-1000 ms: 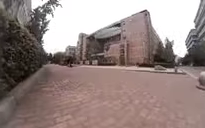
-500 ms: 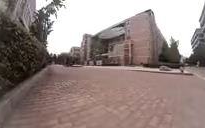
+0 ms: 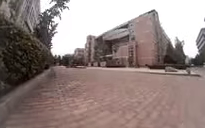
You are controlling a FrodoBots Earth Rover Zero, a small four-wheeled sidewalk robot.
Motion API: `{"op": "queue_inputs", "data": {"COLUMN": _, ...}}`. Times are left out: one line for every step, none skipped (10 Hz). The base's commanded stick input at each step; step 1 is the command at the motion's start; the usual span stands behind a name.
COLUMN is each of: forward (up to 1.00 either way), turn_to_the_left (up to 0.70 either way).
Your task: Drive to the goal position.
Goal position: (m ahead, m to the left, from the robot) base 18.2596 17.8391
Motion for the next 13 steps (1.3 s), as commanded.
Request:
{"op": "queue_inputs", "data": {"forward": 0.45, "turn_to_the_left": 0.27}}
{"op": "queue_inputs", "data": {"forward": 0.45, "turn_to_the_left": 0.27}}
{"op": "queue_inputs", "data": {"forward": 0.45, "turn_to_the_left": 0.27}}
{"op": "queue_inputs", "data": {"forward": 0.45, "turn_to_the_left": 0.27}}
{"op": "queue_inputs", "data": {"forward": 0.45, "turn_to_the_left": 0.27}}
{"op": "queue_inputs", "data": {"forward": 0.45, "turn_to_the_left": 0.27}}
{"op": "queue_inputs", "data": {"forward": 0.45, "turn_to_the_left": 0.27}}
{"op": "queue_inputs", "data": {"forward": 0.45, "turn_to_the_left": 0.27}}
{"op": "queue_inputs", "data": {"forward": 0.45, "turn_to_the_left": 0.27}}
{"op": "queue_inputs", "data": {"forward": 0.45, "turn_to_the_left": 0.27}}
{"op": "queue_inputs", "data": {"forward": 0.45, "turn_to_the_left": 0.27}}
{"op": "queue_inputs", "data": {"forward": 0.45, "turn_to_the_left": 0.27}}
{"op": "queue_inputs", "data": {"forward": 0.45, "turn_to_the_left": 0.27}}
